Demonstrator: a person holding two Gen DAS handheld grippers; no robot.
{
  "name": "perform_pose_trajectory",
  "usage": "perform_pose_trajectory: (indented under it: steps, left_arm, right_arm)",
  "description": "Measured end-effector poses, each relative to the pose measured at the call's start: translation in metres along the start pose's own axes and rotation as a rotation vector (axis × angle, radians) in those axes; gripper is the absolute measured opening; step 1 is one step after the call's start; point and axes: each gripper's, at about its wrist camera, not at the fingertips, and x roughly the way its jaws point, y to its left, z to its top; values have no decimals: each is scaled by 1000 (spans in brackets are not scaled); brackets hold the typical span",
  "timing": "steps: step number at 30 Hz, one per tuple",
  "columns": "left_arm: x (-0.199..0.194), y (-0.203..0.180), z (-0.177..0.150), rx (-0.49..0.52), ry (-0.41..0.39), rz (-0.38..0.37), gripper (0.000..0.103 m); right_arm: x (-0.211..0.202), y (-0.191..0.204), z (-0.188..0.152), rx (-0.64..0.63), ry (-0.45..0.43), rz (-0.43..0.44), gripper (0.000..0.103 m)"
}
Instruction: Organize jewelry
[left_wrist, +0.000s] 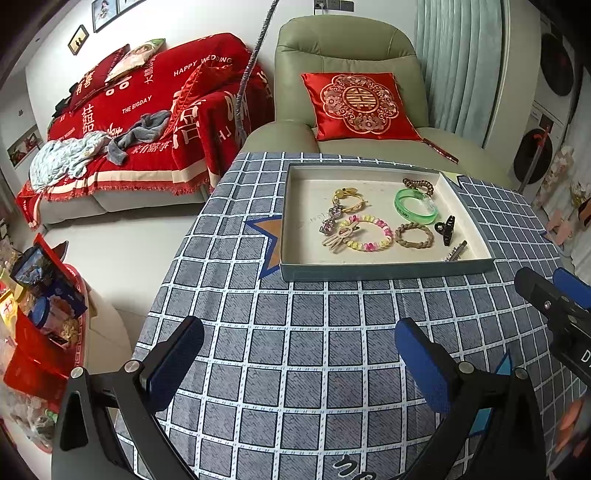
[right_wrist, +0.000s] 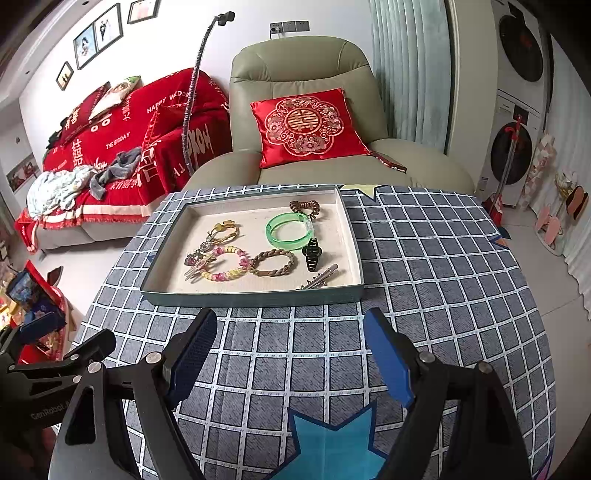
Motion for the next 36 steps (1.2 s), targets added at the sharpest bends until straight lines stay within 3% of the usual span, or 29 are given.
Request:
perform_pose_trajectory:
  steps: [36]
  left_arm:
    - [8, 1, -3, 5, 15, 1, 103]
  right_arm:
    - [3, 3, -2, 5, 10, -4, 84]
